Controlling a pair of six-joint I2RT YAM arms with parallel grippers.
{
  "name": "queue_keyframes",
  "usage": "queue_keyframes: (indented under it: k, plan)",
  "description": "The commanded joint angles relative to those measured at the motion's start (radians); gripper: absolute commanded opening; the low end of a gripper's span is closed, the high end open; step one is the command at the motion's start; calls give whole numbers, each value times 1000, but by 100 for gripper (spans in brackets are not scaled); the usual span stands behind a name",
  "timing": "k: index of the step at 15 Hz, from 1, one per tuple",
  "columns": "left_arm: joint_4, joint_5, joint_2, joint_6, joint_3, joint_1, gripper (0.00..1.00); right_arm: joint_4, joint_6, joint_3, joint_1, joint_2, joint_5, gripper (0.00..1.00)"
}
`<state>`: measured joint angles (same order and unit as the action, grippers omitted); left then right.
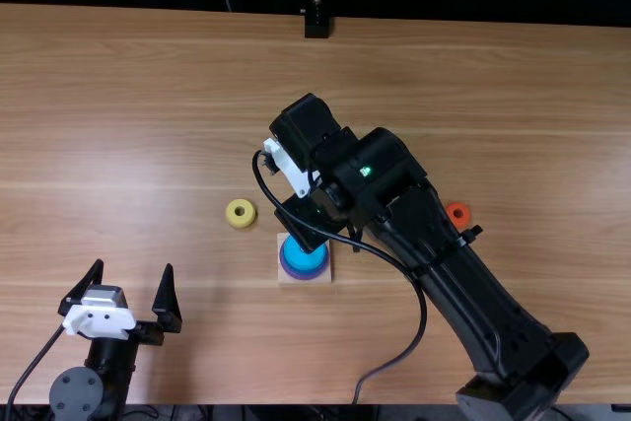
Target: Build the Hanoi tower: stack the rings onto the peg from bottom to top in this color order: purple, dark blue, light blue, dark green, light green, yellow, orange.
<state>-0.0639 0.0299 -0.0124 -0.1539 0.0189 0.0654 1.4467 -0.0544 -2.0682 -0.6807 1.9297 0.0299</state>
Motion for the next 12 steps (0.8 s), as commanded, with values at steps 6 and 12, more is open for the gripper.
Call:
queue_keyframes:
  k: [6, 12]
  plan:
    - [-1, 1, 12, 14, -19, 1, 100, 5, -3, 11, -34, -40, 3, 0]
    - [-1, 1, 12, 14, -19, 1, 100, 9, -5, 71, -31, -38, 1, 0]
